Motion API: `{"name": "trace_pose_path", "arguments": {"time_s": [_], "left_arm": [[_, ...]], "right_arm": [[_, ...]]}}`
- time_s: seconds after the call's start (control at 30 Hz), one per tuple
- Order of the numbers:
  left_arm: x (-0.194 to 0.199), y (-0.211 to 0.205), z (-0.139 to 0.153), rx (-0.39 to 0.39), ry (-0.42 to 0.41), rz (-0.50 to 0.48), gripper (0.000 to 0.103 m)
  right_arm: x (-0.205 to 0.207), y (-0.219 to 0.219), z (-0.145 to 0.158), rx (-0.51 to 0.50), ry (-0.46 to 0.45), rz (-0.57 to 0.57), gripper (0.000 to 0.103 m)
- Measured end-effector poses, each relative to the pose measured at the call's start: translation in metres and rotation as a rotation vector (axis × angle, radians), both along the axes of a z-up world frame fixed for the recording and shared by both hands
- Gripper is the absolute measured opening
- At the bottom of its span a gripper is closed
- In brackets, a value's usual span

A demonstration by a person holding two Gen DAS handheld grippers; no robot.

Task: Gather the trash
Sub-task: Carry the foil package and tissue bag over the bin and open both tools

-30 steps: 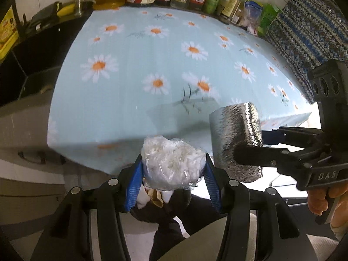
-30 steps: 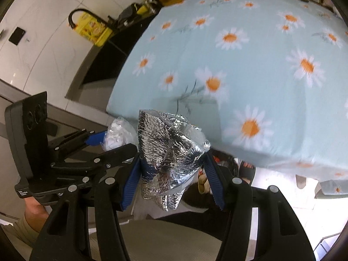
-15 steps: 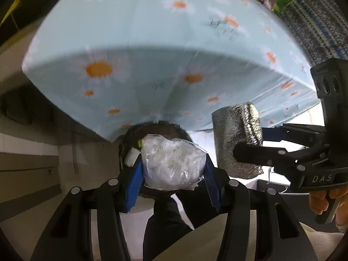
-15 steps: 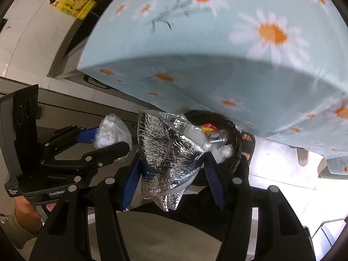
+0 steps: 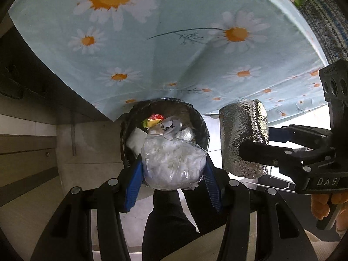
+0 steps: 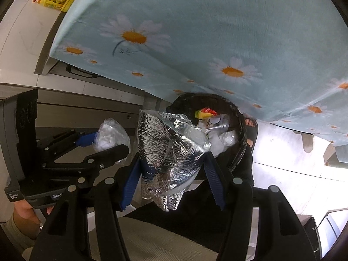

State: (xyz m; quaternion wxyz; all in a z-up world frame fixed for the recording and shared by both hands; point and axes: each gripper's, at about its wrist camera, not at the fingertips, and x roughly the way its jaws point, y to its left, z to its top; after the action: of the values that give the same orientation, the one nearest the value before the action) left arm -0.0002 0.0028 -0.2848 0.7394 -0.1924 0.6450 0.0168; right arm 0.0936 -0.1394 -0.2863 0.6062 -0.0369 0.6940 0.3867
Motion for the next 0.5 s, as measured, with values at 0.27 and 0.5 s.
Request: {"name": "trace_pose_path", "arguments": {"time_s": [0.27,0.5], "left_arm": [[0.007,0.008,-0.006,0.000,0.017,0.012,0.055],[0.010,0.008,-0.003,0.010,0.018,0.014,0.059]], "right_arm": [[0.002,-0.009,-0.012,-0.006,0.030,-0.032,0.062],[0.006,-0.015,-0.005,0.004,0.040,-0.061,0.070]]}}
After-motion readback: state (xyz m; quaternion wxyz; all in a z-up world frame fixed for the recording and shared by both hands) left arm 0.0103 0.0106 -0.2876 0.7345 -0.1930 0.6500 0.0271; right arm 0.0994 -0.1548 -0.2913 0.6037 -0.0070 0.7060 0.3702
